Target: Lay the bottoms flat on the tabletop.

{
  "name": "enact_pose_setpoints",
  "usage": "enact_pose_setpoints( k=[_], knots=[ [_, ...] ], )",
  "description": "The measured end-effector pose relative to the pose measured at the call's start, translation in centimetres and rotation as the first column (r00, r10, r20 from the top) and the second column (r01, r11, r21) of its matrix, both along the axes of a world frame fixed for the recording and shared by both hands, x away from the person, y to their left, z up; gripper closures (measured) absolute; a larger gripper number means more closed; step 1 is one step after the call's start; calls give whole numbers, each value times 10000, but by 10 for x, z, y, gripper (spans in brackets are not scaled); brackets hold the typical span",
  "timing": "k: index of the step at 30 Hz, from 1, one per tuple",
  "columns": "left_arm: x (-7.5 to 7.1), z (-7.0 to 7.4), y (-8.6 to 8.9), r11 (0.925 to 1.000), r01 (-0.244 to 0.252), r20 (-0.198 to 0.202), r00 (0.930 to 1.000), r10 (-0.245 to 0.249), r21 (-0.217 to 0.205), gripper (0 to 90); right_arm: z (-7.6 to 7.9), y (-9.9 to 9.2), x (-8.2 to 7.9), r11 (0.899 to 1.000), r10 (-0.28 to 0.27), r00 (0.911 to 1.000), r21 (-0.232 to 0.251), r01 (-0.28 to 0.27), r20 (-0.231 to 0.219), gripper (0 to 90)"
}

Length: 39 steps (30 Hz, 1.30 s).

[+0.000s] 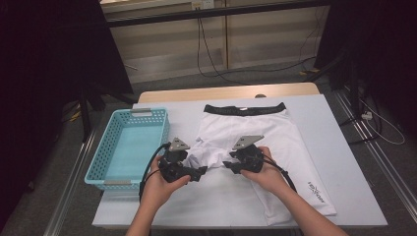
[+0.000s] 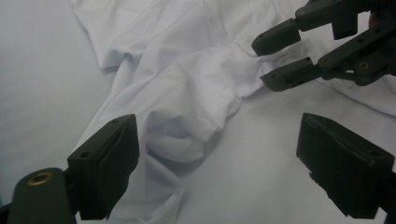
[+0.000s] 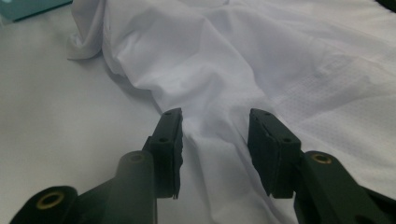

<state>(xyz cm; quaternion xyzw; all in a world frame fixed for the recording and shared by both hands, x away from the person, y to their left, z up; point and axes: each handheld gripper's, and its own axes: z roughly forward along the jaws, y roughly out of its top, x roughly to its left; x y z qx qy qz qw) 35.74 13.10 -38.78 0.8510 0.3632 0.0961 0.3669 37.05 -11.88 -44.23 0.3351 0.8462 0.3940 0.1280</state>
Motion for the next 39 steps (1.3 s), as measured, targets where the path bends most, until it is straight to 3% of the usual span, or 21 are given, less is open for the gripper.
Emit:
enact_pose_setpoints(
  k=[5, 8, 11, 14, 18, 20, 23, 27, 30, 31, 33, 37, 39],
  knots=[
    [0, 1, 4, 9999, -142, 52, 9999, 142, -54, 135, -6, 12, -1, 9986, 331, 9995, -415, -330, 8, 583],
    [0, 1, 5, 9998, -178, 43, 9998, 178, -77, 135, -12, 13, 1, 9964, 401, 9992, -751, -403, -40, 655],
    [0, 1, 5, 9997, -229, 44, 9997, 229, -55, 136, -11, 10, 2, 9947, 569, 9984, -861, -562, 62, 859],
    [2, 1, 6, 9997, -248, 23, 9997, 248, -38, 136, -9, 2, 4, 9970, 495, 9981, -576, -516, -374, 879],
    [2, 3, 8, 9994, -318, 80, 9995, 319, -101, 136, -4, -11, 2, 9977, 436, 9983, -493, -455, -399, 878],
    [2, 3, 10, 9993, -362, 149, 9992, 364, -125, 136, -2, -15, 0, 9981, 470, 9977, -375, -489, -490, 855],
    [0, 6, 10, 9992, -374, 176, 9991, 377, -152, 137, -1, -15, -3, 9988, 393, 9987, -280, -402, -335, 663],
    [-1, 7, 12, 9989, -440, 191, 9988, 443, -155, 137, 2, -2, -1, 9994, 340, 9993, 42, -340, 160, 514],
    [-1, 7, 13, 9988, -451, 170, 9988, 454, -184, 137, 1, 11, 2, 9997, 177, 9988, -183, -169, 459, 497],
    [-1, 6, 13, 9989, -440, 157, 9989, 442, -151, 137, 0, 15, 2, 9995, 285, 9989, -113, -281, 379, 502],
    [-1, 5, 14, 9987, -480, 137, 9987, 483, -169, 137, -3, 21, 4, 9991, 408, 9990, -100, -406, 207, 546],
    [0, 4, 15, 9988, -485, 61, 9988, 486, -118, 137, -13, 26, 6, 9956, 800, 9968, -481, -803, -89, 766],
    [0, 5, 16, 9985, -515, 57, 9987, 516, -180, 137, -12, 24, 7, 9944, 979, 9948, -363, -988, -271, 892]
  ],
)
